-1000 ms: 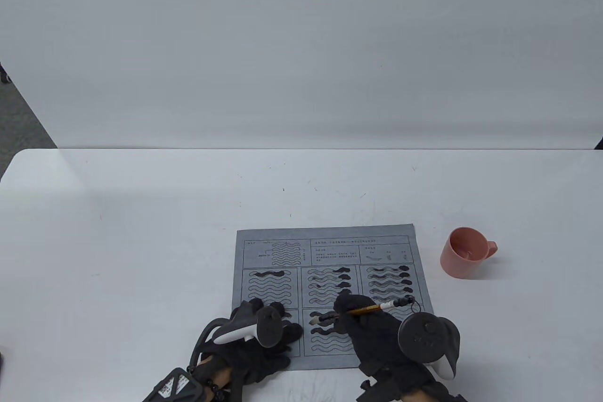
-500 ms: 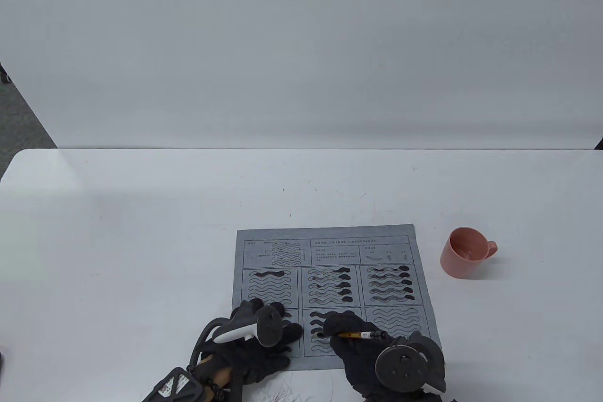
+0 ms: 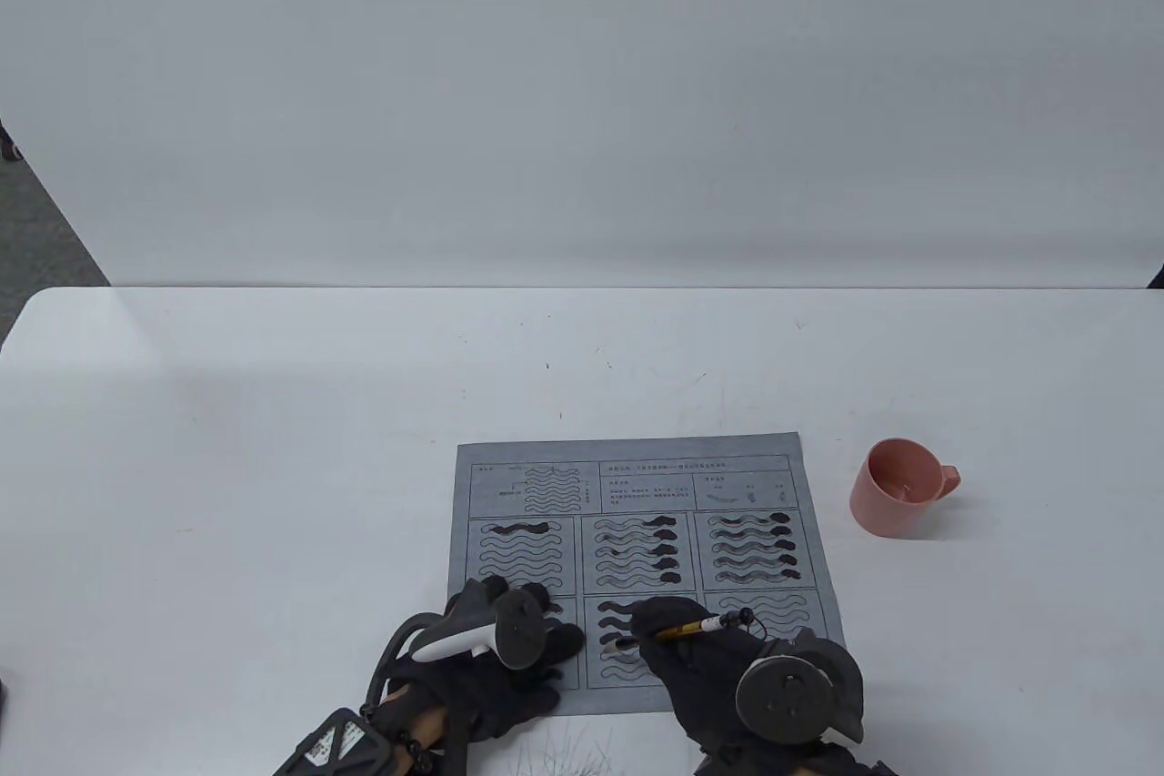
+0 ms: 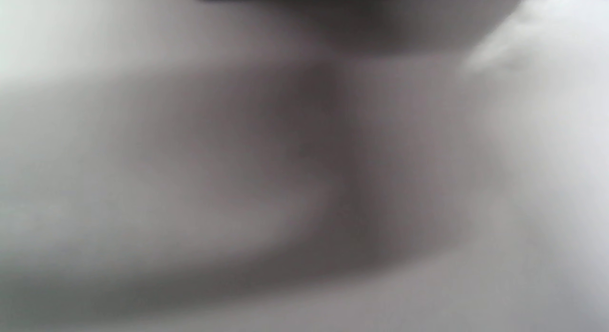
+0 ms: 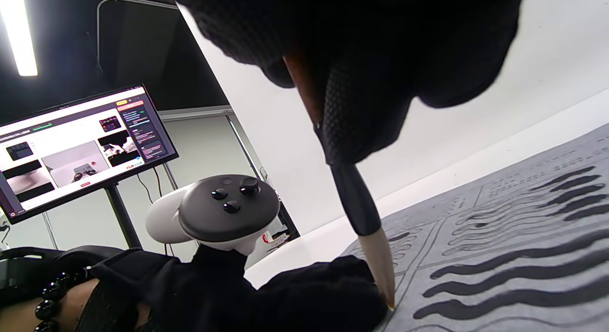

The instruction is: Trace patterns on water writing practice cloth with Chinese brush

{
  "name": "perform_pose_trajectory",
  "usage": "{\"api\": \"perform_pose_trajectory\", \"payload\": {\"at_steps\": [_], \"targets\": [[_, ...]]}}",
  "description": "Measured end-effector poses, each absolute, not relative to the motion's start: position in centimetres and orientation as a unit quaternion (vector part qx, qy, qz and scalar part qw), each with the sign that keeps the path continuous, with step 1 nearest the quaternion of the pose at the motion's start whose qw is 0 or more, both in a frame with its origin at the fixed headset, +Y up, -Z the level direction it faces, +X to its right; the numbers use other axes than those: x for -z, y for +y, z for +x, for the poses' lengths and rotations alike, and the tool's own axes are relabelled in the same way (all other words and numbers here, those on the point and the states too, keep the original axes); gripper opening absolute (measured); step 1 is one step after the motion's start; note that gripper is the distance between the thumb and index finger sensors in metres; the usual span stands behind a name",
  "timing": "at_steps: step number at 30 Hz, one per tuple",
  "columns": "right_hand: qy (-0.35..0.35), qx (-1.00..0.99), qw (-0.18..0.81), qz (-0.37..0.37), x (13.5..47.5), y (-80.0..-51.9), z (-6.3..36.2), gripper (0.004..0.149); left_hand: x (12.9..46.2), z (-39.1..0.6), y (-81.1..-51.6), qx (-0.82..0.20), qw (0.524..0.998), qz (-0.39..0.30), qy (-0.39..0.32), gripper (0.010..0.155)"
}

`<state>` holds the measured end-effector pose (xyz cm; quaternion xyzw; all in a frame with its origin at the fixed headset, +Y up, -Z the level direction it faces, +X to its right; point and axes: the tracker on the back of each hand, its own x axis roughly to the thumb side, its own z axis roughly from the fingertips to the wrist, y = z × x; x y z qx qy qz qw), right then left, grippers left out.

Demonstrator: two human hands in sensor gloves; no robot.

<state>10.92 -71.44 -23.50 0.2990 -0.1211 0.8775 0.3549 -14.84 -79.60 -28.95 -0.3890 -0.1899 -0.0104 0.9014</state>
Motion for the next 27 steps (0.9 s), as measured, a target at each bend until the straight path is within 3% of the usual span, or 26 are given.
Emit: {"api": "perform_pose_trajectory", "payload": {"at_steps": [27], "targets": [[-0.086, -0.883, 0.354, 0.295, 23.97, -72.14, 10.45, 0.04, 28.93, -14.82, -79.57, 0.01, 0.902, -0.388, -0.189, 0.069]]}}
